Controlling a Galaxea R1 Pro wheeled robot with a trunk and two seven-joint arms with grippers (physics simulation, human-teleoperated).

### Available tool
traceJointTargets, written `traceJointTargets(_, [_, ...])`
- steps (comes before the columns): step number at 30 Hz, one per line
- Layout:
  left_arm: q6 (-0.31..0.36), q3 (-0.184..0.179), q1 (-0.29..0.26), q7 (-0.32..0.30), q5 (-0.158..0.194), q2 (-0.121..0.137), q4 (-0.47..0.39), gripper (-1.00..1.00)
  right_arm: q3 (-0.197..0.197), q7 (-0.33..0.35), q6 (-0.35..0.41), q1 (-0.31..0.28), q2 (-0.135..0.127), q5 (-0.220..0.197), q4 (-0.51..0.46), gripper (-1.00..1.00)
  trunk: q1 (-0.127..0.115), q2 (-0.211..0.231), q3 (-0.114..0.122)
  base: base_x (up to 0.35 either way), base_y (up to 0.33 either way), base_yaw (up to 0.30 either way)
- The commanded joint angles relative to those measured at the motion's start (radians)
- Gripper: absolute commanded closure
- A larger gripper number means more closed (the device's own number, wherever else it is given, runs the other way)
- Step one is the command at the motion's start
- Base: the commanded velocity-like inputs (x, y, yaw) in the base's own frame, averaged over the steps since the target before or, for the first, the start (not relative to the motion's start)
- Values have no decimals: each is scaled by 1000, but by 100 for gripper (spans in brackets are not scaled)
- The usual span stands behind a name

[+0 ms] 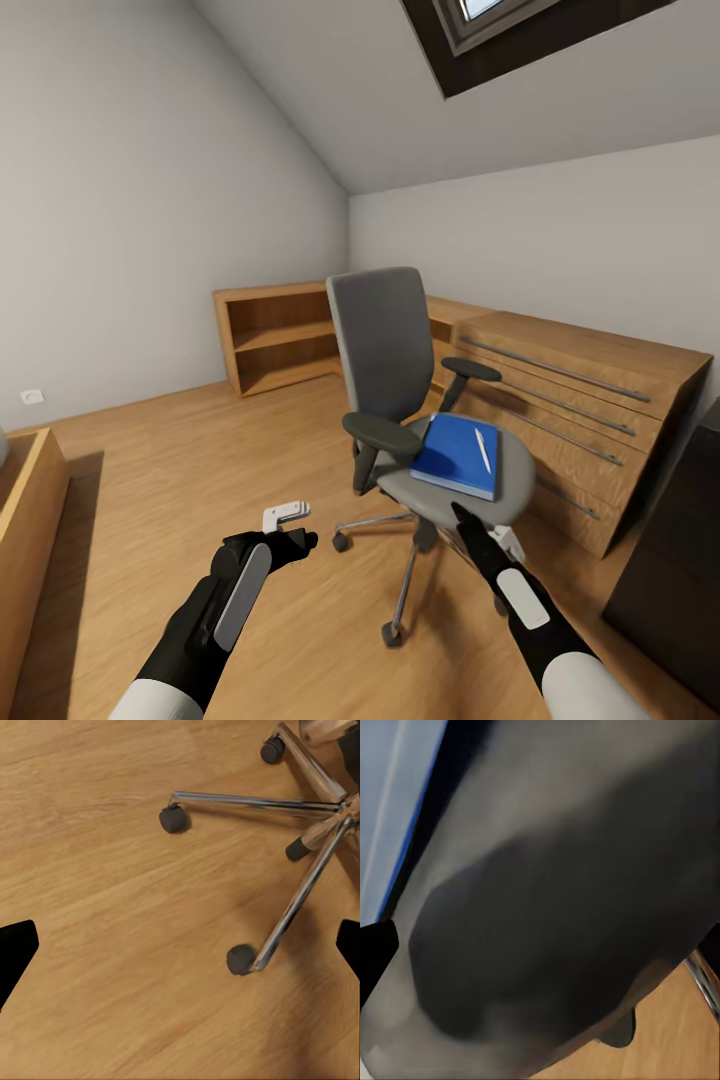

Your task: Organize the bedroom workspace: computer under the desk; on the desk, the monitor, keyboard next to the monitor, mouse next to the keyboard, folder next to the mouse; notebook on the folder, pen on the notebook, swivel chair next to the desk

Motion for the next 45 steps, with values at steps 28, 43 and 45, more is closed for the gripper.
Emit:
traceJointTargets(28, [2, -1, -1, 10, 12, 0, -1, -100, -3, 4, 8, 0, 1, 2, 0, -100, 0, 0, -1, 210, 0, 0])
traceJointTargets(43, [2, -3, -1, 10, 12, 0, -1, -100, -3, 4, 8, 0, 1, 2, 0, -100, 0, 0, -1, -159, 0, 0])
traceJointTargets(45, [2, -3, -1, 10, 12, 0, -1, -100, -3, 4, 8, 0, 1, 3, 0, -100, 0, 0, -1, -326, 0, 0])
